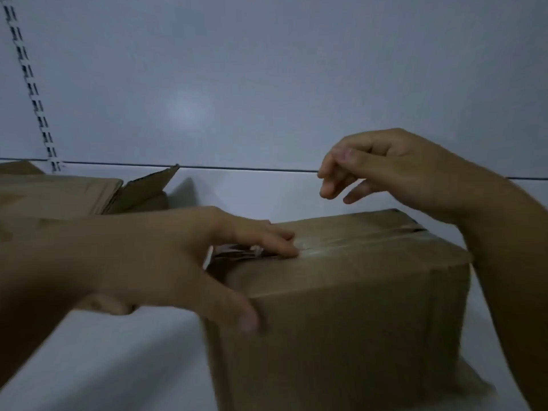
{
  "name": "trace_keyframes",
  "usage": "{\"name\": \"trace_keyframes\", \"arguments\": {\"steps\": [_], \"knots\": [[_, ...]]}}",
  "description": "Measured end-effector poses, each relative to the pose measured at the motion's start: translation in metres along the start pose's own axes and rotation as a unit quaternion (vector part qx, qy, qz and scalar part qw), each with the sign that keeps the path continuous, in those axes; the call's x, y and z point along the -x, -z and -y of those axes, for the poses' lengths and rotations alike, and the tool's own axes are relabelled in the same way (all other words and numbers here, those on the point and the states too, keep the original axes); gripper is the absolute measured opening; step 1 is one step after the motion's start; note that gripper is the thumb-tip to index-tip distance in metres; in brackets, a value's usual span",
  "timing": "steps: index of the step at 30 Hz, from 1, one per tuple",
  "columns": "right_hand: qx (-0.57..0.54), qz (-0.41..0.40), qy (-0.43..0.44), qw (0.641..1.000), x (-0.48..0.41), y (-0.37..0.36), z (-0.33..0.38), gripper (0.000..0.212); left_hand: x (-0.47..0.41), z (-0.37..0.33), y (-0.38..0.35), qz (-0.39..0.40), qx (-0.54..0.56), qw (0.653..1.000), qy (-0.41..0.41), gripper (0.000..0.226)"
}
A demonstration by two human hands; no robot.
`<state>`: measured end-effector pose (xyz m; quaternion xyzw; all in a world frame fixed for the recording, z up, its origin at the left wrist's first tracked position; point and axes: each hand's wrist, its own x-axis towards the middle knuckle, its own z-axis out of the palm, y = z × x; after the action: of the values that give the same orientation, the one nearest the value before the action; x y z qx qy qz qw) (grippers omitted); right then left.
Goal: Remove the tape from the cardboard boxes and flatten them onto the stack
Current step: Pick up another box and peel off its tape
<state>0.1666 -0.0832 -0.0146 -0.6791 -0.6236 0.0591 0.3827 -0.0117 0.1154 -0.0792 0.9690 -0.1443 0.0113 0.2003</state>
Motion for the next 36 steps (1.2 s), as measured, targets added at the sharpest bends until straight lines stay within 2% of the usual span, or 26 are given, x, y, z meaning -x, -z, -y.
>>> {"name": "trace_keyframes", "arguments": {"steps": [2,3,4,7,8,10,12,15,17,18,20,22,25,27,30,33,36], "knots": [[0.059,0.068,-0.037,0.995,0.007,0.015,-0.009,0.041,0.008,0.020,0.015,0.089,0.062,0.993,-0.042,0.055],[0.073,0.101,-0.045,0.991,0.008,0.014,-0.010,0.044,0.012,0.026,0.024,0.088,0.102,0.990,-0.048,0.049],[0.081,0.133,-0.042,0.987,0.008,0.009,-0.008,0.047,0.014,0.026,0.030,0.051,0.139,0.989,-0.020,0.045],[0.108,0.205,0.001,0.973,0.000,-0.025,0.006,0.050,0.011,0.028,0.029,-0.157,0.198,0.962,0.101,0.032],[0.124,0.211,0.016,0.969,-0.004,-0.041,0.009,0.047,0.011,0.028,0.022,-0.241,0.175,0.946,0.128,0.040],[0.136,0.186,0.033,0.973,-0.009,-0.064,0.012,0.040,0.005,0.023,0.005,-0.363,0.096,0.911,0.172,0.048],[0.121,0.140,0.034,0.982,-0.010,-0.077,0.016,0.032,0.009,0.014,-0.012,-0.458,0.052,0.865,0.195,0.038],[0.127,0.084,0.002,0.988,-0.009,-0.085,0.021,0.026,0.030,-0.012,-0.041,-0.595,0.124,0.772,0.186,0.025],[0.203,0.041,-0.004,0.978,-0.007,-0.088,0.026,0.037,0.046,-0.043,-0.068,-0.649,0.159,0.735,0.116,0.018],[0.263,0.024,0.000,0.964,-0.004,-0.088,0.029,0.041,0.051,-0.059,-0.084,-0.648,0.166,0.737,0.092,0.018],[0.341,-0.002,0.013,0.940,-0.002,-0.088,0.032,0.041,0.053,-0.080,-0.115,-0.604,0.194,0.767,0.094,0.034],[0.350,-0.024,0.011,0.936,-0.001,-0.091,0.033,0.040,0.050,-0.082,-0.137,-0.549,0.206,0.801,0.120,0.058],[0.326,-0.054,-0.027,0.943,0.002,-0.098,0.039,0.042,0.046,-0.074,-0.146,-0.526,0.091,0.834,0.141,0.071],[0.334,-0.054,-0.049,0.940,0.006,-0.098,0.045,0.042,0.042,-0.074,-0.143,-0.526,0.069,0.834,0.153,0.067],[0.354,-0.062,-0.057,0.932,0.007,-0.098,0.049,0.045,0.039,-0.076,-0.137,-0.543,0.094,0.822,0.143,0.063],[0.290,-0.110,-0.072,0.948,0.004,-0.105,0.040,0.040,0.040,-0.074,-0.127,-0.576,0.123,0.799,0.122,0.056],[0.147,-0.172,-0.057,0.972,0.005,-0.111,0.020,0.033,0.041,-0.081,-0.120,-0.586,0.224,0.772,0.108,0.044]]}}
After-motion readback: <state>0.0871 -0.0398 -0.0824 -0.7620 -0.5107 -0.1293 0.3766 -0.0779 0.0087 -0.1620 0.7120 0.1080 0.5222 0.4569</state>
